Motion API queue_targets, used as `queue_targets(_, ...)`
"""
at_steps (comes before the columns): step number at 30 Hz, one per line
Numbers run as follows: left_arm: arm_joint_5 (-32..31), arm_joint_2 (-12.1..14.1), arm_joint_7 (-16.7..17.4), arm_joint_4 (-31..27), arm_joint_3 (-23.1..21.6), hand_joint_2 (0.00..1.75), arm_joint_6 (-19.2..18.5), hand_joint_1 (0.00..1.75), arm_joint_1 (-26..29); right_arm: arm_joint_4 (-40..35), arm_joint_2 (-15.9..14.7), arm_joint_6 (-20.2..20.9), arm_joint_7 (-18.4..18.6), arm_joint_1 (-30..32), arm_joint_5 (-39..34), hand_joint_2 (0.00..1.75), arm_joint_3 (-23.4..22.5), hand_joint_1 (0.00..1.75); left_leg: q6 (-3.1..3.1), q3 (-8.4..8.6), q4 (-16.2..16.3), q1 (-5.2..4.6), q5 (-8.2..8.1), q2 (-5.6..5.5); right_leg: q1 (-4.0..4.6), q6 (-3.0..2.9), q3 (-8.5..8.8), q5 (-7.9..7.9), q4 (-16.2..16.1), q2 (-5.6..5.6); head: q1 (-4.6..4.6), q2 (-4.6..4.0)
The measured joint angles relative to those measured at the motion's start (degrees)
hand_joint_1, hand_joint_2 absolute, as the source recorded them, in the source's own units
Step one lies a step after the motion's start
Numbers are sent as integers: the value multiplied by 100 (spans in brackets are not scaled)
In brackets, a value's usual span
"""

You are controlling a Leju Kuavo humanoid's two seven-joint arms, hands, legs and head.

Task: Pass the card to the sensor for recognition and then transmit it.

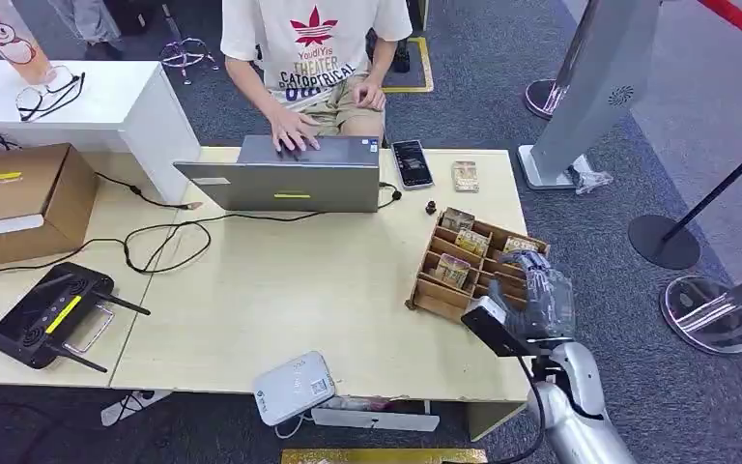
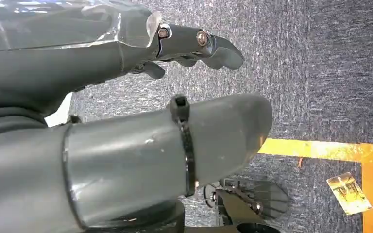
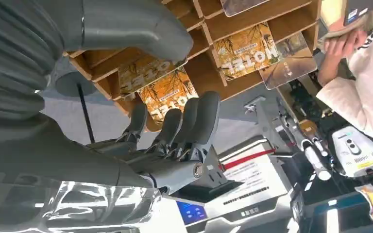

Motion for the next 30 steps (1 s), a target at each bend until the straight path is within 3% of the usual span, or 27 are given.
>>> queue_targets(30,-101,0,-22,2,7,0,31,0,6,234,-7,-24,57,-13,48,175,-181,101,0,3,0,0,0,1,0,0,-1,0,0,1,2,0)
